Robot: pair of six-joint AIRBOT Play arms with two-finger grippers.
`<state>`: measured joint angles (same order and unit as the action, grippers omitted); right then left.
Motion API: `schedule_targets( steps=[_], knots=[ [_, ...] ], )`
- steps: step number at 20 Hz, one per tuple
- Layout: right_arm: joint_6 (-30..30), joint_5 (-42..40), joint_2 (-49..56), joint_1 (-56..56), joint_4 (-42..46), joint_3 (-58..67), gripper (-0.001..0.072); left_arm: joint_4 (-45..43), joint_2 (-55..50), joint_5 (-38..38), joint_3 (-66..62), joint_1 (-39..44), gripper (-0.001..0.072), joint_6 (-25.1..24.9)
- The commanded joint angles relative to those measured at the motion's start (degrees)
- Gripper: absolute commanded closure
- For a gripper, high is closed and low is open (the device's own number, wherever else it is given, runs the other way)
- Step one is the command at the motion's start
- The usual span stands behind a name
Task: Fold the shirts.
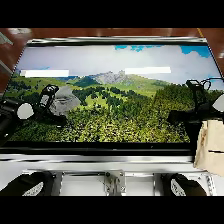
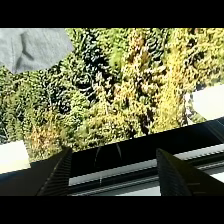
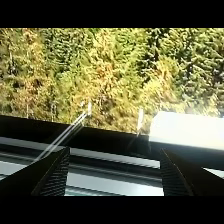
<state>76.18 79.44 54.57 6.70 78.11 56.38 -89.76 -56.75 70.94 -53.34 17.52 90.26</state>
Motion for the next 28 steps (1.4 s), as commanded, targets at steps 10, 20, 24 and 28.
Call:
schedule_targets(
  steps=[10, 20, 24, 28],
  knots=[
    [4.4, -2.0, 0.0, 0.0, -2.9, 0.0, 0.0029, 0.0, 0.0, 0.0, 0.0, 0.0, 0.0123, 0.0],
    [5.2, -6.8, 0.0, 0.0, -3.7, 0.0, 0.0030, 1.9, -0.4, -2.8, 0.0, 0.0, 0.0122, 0.0],
    [8.0, -6.5, 0.0, 0.0, -3.7, 0.0, 0.0029, 2.4, -0.4, -3.3, 0.1, 0.0, 0.0122, 1.4],
    [11.5, -6.5, 0.0, 0.0, -3.7, 0.0, 0.0029, -2.4, -0.4, -6.0, 0.1, 0.0, 0.0123, 1.5]
  ],
)
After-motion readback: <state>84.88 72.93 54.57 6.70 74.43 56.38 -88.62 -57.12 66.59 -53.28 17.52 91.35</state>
